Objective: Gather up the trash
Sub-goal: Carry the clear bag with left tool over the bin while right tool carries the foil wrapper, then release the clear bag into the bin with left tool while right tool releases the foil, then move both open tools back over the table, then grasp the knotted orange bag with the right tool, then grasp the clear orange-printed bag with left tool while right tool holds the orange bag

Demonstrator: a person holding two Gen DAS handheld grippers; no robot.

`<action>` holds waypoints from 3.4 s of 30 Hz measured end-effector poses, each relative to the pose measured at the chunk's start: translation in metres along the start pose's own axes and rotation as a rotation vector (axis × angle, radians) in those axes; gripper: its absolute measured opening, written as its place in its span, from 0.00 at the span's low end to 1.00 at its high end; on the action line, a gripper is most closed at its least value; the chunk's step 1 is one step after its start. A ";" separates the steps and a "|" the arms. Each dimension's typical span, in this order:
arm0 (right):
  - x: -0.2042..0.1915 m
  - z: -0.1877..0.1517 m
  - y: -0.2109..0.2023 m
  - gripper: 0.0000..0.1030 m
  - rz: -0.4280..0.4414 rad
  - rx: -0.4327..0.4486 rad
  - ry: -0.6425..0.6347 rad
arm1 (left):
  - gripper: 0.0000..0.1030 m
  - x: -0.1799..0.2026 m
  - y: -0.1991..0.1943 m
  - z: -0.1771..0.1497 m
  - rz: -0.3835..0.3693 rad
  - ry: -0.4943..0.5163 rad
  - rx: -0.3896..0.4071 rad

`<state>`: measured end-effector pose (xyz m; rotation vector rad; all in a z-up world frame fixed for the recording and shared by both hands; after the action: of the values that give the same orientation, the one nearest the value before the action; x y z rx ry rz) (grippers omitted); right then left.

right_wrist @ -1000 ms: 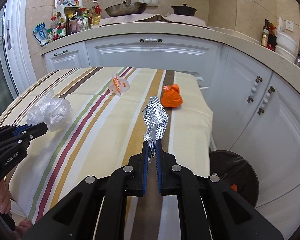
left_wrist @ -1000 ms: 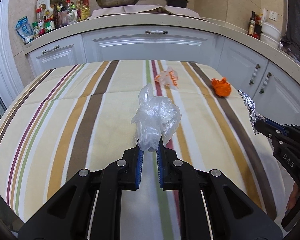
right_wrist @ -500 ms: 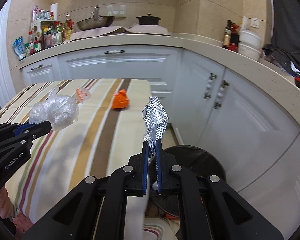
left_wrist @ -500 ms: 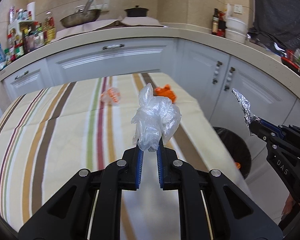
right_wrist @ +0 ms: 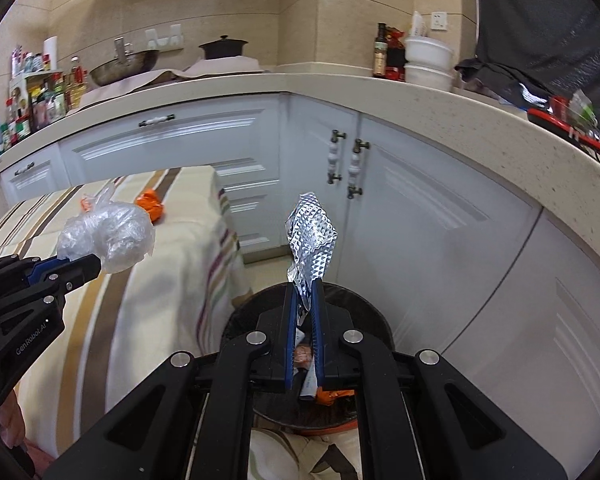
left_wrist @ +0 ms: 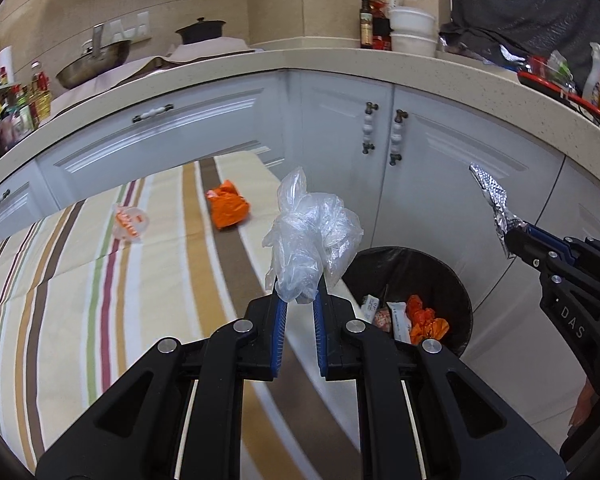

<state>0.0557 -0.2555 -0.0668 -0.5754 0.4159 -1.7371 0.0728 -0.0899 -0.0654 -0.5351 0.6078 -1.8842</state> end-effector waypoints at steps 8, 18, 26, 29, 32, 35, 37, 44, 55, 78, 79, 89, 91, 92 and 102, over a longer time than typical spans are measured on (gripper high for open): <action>0.020 -0.005 0.023 0.08 -0.023 -0.028 0.028 | 0.12 0.028 0.035 0.006 -0.032 0.042 -0.043; 0.032 -0.004 0.040 0.08 -0.030 -0.036 0.050 | 0.12 0.046 0.062 0.018 -0.043 0.058 -0.050; 0.038 -0.005 0.050 0.40 -0.046 -0.033 0.077 | 0.53 0.043 0.067 0.021 -0.041 0.026 -0.047; 0.037 -0.004 0.049 0.41 -0.043 -0.036 0.074 | 0.55 0.036 0.064 0.021 -0.036 0.013 -0.045; 0.032 -0.001 0.047 0.44 -0.039 -0.033 0.066 | 0.59 0.024 0.057 0.023 -0.023 -0.010 -0.034; 0.023 0.004 0.047 0.47 -0.019 -0.028 0.062 | 0.64 0.008 0.048 0.024 0.003 -0.035 -0.019; 0.014 0.009 0.047 0.49 -0.003 -0.024 0.054 | 0.65 -0.005 0.041 0.024 0.025 -0.053 -0.011; -0.032 0.027 0.047 0.53 0.084 0.003 0.009 | 0.68 -0.071 0.012 0.016 0.134 -0.147 0.009; -0.126 0.054 0.054 0.56 0.253 0.017 -0.071 | 0.69 -0.179 -0.021 -0.009 0.324 -0.297 0.012; -0.213 0.068 0.121 0.40 0.353 -0.176 -0.177 | 0.74 -0.240 -0.003 -0.008 0.325 -0.380 -0.011; -0.214 0.068 0.121 0.40 0.357 -0.176 -0.183 | 0.74 -0.239 0.000 -0.006 0.320 -0.375 -0.012; -0.213 0.086 0.120 0.40 0.362 -0.107 -0.189 | 0.74 -0.230 0.024 0.014 0.295 -0.347 -0.032; -0.212 0.089 0.121 0.40 0.365 -0.098 -0.187 | 0.74 -0.229 0.030 0.018 0.294 -0.344 -0.039; -0.212 0.090 0.122 0.40 0.367 -0.096 -0.186 | 0.74 -0.229 0.032 0.019 0.296 -0.343 -0.041; -0.201 0.094 0.131 0.40 0.387 -0.090 -0.155 | 0.62 -0.230 0.066 0.034 0.301 -0.305 -0.071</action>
<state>0.2505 -0.0892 -0.0953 -0.6425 0.4638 -1.3008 0.2230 0.0963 -0.1007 -0.7190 0.5216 -1.4671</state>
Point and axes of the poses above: each gripper's, at about its wrist camera, not at the fingertips, and y roughly the way its jaws point, x to its right, z to its top, the point moved 4 cm from there along y, roughly the way its jaws point, and after that the axes turned 12 degrees about -z, right-handed, at the moved point
